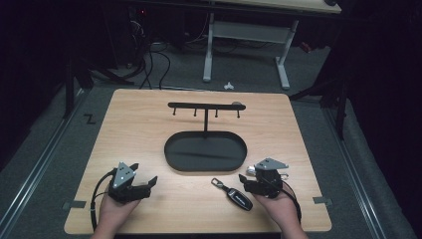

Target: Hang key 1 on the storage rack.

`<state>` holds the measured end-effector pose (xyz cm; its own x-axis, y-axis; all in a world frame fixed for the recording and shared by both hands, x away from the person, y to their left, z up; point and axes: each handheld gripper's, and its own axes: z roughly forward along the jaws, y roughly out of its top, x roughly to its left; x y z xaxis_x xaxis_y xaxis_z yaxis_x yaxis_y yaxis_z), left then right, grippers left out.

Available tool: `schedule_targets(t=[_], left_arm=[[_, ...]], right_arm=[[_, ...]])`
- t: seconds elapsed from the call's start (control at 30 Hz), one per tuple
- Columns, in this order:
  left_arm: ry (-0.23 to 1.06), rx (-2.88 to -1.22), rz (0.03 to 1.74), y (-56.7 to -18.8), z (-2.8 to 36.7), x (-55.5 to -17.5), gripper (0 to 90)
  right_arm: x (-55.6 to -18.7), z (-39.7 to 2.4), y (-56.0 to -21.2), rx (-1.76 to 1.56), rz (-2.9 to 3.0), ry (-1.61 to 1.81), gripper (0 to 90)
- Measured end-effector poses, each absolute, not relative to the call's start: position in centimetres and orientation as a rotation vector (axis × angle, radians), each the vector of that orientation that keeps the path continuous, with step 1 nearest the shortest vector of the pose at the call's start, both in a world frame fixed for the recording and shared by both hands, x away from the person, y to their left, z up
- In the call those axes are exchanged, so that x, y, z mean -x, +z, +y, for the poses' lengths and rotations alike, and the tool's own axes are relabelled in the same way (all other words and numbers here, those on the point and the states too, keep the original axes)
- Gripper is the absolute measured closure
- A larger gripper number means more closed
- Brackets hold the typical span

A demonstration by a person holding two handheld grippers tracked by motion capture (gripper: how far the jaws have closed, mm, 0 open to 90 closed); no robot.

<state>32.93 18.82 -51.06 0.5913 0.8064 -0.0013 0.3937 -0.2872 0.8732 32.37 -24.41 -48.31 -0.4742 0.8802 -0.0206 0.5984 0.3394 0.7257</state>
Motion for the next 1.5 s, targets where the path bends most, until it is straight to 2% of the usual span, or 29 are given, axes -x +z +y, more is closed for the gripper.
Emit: schedule_targets(t=[0.47, 0.83, 1.3, 1.4, 1.5], left_arm=[[0.550, -1.904, 0.943, -51.1, 18.7, -33.2, 17.1], [0.544, -1.910, 0.941, -51.1, 18.7, -33.2, 17.1], [0.547, -1.918, 0.939, -51.1, 18.7, -33.3, 17.1], [0.545, -1.916, 0.939, -51.1, 18.8, -33.4, 17.2], [0.538, -1.921, 0.935, -51.1, 18.8, -33.4, 17.2]], right_arm=[[-33.3, -24.2, -47.4, -1.282, 2.415, 0.726, 31.4], [-33.9, -22.5, -47.0, -1.270, 2.559, 0.548, 32.5], [-35.6, -17.4, -47.2, -1.147, 2.765, 0.405, 24.1], [-36.0, -16.7, -47.5, -1.120, 2.792, 0.373, 25.6], [-36.2, -16.0, -47.6, -1.100, 2.825, 0.361, 32.7]])
